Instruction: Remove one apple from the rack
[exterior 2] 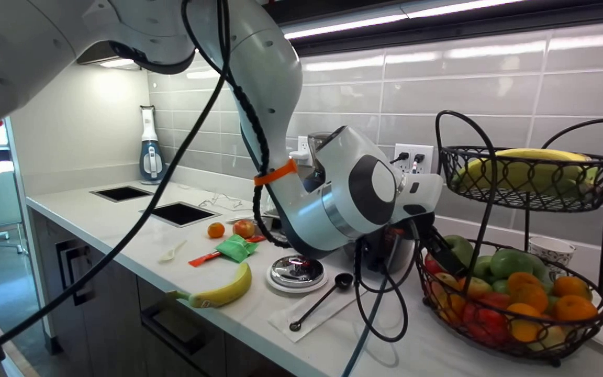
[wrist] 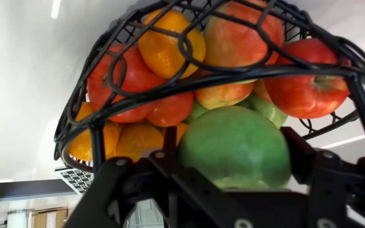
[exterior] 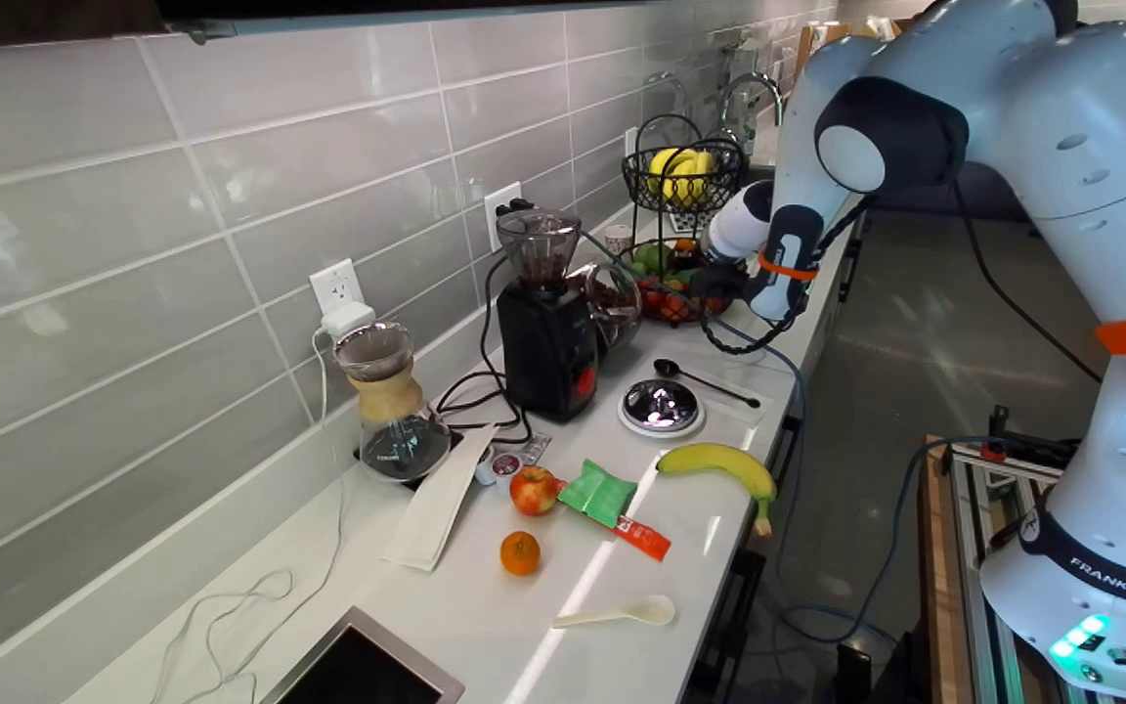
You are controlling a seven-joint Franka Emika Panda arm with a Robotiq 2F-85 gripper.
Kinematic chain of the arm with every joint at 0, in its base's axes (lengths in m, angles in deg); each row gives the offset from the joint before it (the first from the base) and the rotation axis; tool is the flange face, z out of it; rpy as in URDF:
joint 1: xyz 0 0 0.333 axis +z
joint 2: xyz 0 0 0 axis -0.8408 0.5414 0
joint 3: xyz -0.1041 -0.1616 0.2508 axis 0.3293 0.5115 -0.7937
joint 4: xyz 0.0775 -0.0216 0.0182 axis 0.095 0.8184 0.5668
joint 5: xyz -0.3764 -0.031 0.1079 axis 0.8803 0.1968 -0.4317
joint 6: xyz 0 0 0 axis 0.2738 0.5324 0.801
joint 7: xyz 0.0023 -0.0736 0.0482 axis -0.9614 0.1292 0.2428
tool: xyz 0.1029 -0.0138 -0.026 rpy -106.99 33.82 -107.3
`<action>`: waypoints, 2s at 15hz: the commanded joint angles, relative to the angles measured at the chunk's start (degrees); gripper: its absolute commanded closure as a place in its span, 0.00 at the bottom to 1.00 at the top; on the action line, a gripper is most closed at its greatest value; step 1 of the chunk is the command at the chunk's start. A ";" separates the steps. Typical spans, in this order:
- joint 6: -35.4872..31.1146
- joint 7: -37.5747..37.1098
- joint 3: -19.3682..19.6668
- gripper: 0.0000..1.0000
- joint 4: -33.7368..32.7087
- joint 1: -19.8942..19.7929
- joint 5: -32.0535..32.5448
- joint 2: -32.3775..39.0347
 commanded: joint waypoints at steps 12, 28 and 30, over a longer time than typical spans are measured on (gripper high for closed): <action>-0.45 13.90 14.88 0.46 17.43 22.51 -21.02 -2.70; 17.37 60.89 22.67 0.46 26.98 35.72 -38.24 -20.74; 23.26 63.21 26.21 0.46 26.62 38.77 -36.88 -21.69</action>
